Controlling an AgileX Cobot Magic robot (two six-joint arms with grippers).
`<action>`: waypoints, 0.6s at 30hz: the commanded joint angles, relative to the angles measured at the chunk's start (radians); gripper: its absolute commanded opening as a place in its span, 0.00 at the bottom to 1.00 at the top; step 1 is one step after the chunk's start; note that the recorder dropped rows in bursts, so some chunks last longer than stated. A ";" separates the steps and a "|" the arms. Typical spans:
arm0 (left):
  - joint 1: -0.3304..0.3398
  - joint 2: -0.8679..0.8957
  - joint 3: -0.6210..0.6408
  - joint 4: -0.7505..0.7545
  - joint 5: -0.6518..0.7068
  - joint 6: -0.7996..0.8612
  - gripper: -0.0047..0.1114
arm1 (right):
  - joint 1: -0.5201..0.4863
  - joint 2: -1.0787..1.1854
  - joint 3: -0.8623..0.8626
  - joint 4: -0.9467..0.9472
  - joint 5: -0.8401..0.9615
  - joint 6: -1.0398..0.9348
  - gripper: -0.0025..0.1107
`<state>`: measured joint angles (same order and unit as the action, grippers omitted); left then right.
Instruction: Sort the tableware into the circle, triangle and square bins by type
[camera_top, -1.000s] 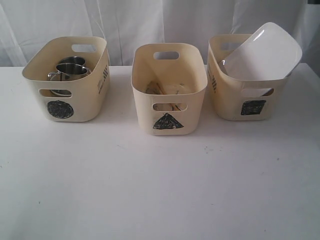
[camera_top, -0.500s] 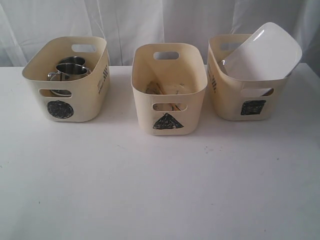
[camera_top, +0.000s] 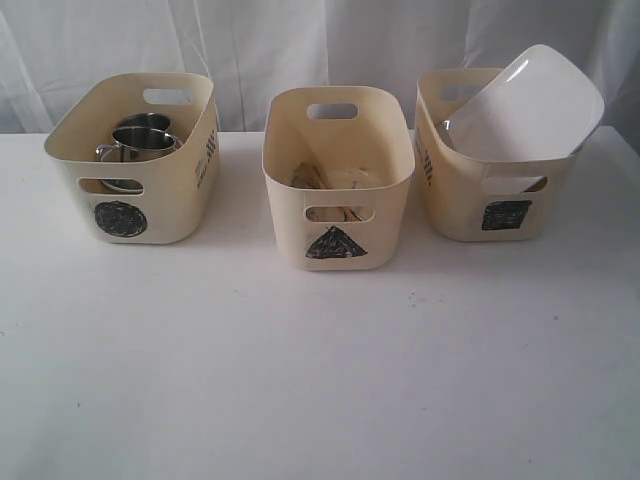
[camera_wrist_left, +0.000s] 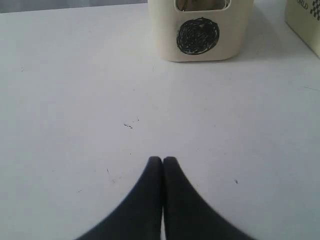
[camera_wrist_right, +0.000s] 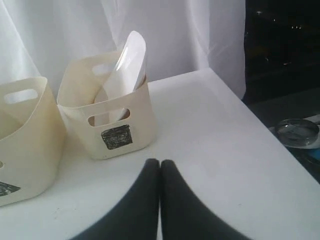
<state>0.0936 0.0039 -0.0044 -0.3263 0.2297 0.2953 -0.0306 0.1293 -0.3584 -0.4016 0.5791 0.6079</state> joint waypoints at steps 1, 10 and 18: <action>0.004 -0.004 0.004 -0.011 0.003 0.000 0.04 | 0.000 -0.058 0.013 0.001 0.032 0.001 0.02; 0.004 -0.004 0.004 -0.011 0.003 0.000 0.04 | 0.000 -0.065 0.013 0.001 0.045 0.001 0.02; 0.004 -0.004 0.004 -0.011 0.003 0.000 0.04 | 0.000 -0.065 0.013 0.001 0.047 0.001 0.02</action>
<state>0.0936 0.0039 -0.0044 -0.3263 0.2297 0.2953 -0.0306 0.0673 -0.3512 -0.3975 0.6272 0.6079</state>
